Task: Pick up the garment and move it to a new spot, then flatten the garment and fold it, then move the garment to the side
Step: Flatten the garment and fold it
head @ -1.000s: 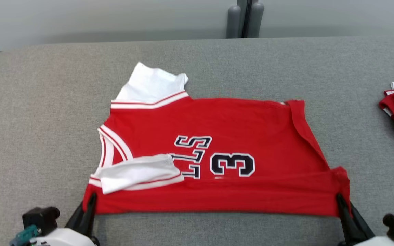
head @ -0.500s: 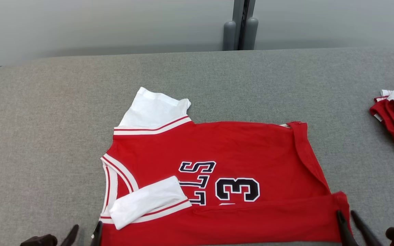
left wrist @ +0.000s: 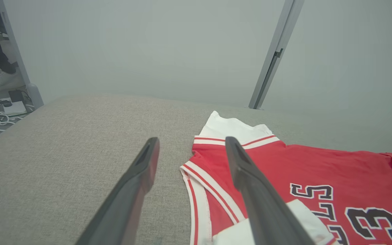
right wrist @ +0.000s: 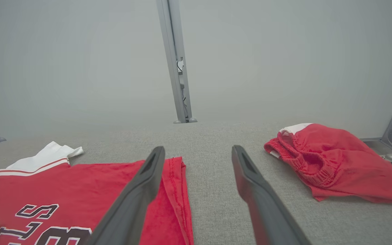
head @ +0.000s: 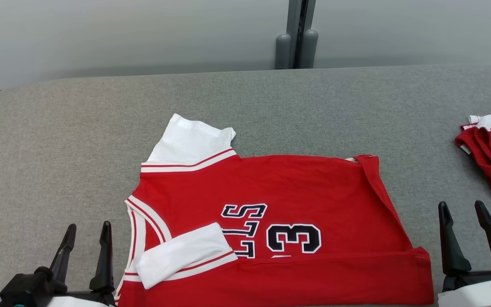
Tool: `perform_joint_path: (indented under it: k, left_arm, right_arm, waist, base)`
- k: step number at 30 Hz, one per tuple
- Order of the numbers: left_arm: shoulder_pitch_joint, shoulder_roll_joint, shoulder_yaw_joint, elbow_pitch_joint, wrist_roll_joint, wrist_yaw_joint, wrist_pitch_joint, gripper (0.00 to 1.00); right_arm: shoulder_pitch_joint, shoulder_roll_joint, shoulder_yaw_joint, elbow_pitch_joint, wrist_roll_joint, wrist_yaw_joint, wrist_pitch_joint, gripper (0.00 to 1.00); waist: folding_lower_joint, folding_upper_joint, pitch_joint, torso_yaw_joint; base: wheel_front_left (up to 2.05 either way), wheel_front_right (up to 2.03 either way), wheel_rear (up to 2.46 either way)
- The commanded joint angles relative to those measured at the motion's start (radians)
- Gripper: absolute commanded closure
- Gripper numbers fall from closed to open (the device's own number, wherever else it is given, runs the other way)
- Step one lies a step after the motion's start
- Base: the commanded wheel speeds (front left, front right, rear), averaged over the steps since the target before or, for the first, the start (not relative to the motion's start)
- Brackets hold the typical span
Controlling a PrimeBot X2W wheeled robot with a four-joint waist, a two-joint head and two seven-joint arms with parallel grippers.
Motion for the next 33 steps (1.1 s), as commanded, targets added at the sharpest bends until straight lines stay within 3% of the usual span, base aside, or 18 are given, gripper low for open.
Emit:
perform_joint_path:
  k: [1, 17, 27, 28, 33]
  left_arm:
    - [-0.01, 0.006, -0.002, 0.004, 0.008, -0.003, -0.003, 0.0]
    - [-0.087, 0.021, -0.031, -0.003, 0.023, -0.01, 0.027, 0.0]
    - [-0.471, 0.023, -0.073, 0.017, 0.033, -0.088, 0.107, 0.0]
    - [-0.571, 0.019, -0.085, 0.062, 0.026, -0.113, 0.141, 0.0]
    - [-0.77, 0.002, -0.088, 0.221, -0.015, -0.172, 0.186, 0.0]
  right_arm:
    - [-0.009, -0.001, 0.0, -0.007, -0.008, 0.0, 0.005, 0.0]
    - [-0.05, 0.007, 0.025, -0.023, -0.009, 0.0, 0.007, 0.0]
    - [-0.145, 0.005, 0.038, -0.059, -0.005, 0.0, 0.003, 0.0]
    - [-0.172, 0.005, 0.05, -0.059, -0.006, 0.0, -0.001, 0.0]
    - [-0.239, 0.005, 0.087, -0.041, -0.002, 0.0, -0.018, 0.0]
  waist:
    - [0.0, 0.0, 0.002, -0.001]
    - [0.0, 0.0, 0.063, 0.008]
    - [0.0, 0.0, 0.235, 0.007]
    - [0.0, 0.0, 0.272, -0.003]
    - [0.0, 0.0, 0.346, -0.041]
  base:
    - [0.0, 0.0, 0.0]
    - [0.0, 0.0, 0.0]
    - [0.0, 0.0, 0.0]
    - [0.0, 0.0, 0.0]
    - [0.0, 0.0, 0.0]
